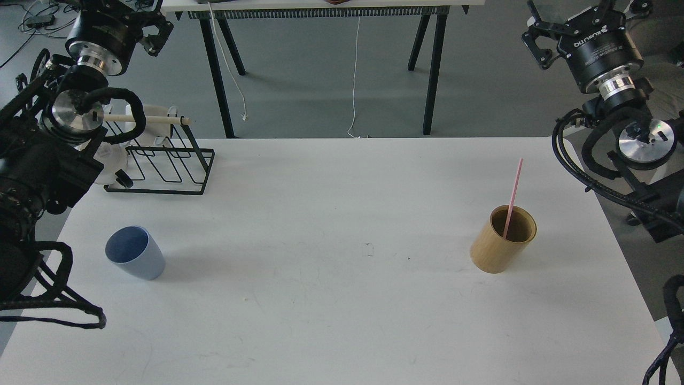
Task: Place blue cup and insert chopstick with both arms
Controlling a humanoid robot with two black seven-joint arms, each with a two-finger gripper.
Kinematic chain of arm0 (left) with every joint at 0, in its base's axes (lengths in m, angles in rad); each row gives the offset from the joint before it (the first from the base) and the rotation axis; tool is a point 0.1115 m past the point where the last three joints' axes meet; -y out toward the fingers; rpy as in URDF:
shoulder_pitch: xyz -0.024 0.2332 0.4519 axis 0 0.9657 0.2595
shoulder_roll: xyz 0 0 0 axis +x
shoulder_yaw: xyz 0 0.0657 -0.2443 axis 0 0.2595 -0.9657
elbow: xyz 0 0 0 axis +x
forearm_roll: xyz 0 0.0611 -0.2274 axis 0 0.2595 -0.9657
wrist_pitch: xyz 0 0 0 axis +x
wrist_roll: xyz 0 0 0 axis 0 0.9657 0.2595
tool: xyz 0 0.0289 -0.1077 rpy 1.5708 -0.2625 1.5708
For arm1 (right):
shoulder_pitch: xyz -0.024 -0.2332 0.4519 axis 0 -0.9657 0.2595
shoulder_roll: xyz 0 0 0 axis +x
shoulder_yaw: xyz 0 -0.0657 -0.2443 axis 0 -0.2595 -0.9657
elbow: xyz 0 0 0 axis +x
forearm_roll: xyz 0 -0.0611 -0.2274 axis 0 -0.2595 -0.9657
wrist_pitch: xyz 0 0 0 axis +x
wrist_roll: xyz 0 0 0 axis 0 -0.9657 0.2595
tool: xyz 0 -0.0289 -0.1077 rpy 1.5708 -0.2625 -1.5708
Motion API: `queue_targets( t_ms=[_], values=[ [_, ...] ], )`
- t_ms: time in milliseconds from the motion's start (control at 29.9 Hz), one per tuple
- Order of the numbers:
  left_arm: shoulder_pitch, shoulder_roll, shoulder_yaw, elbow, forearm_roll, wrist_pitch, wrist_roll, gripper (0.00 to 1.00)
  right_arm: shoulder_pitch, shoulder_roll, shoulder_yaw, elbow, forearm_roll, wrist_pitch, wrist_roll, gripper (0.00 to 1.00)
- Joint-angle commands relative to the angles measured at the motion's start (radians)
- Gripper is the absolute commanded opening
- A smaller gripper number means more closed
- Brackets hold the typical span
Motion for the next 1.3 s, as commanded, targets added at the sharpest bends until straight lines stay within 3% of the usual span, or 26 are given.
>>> queue_targets(
  t_ms=[0, 334, 501, 802, 1003, 1270],
  values=[
    [-0.004, -0.001, 0.002, 0.004, -0.001, 0.000, -0.001, 1.00, -0.001, 0.000, -0.001, -0.001, 0.000, 0.000, 0.000, 1.00],
    [-0.011, 0.011, 0.017, -0.015, 0.011, 0.000, 0.016, 1.00, -0.029, -0.001, -0.004, -0.001, 0.000, 0.000, 0.002, 1.00],
    [-0.009, 0.106, 0.061, -0.088, 0.114, 0.000, 0.009, 1.00, -0.029, -0.024, -0.004, 0.004, 0.000, 0.000, 0.002, 1.00],
    [-0.001, 0.336, 0.080, -0.403, 0.463, 0.000, 0.001, 1.00, -0.027, -0.033, -0.002, 0.001, 0.000, 0.000, 0.002, 1.00],
    [0.005, 0.440, 0.080, -0.522, 0.572, 0.000, 0.007, 0.99, -0.029, -0.033, 0.001, 0.002, 0.000, 0.000, 0.006, 1.00],
    [0.163, 0.650, 0.078, -0.743, 0.690, 0.000, 0.001, 1.00, -0.029, -0.033, 0.008, 0.002, 0.000, 0.000, 0.006, 1.00]
  ],
)
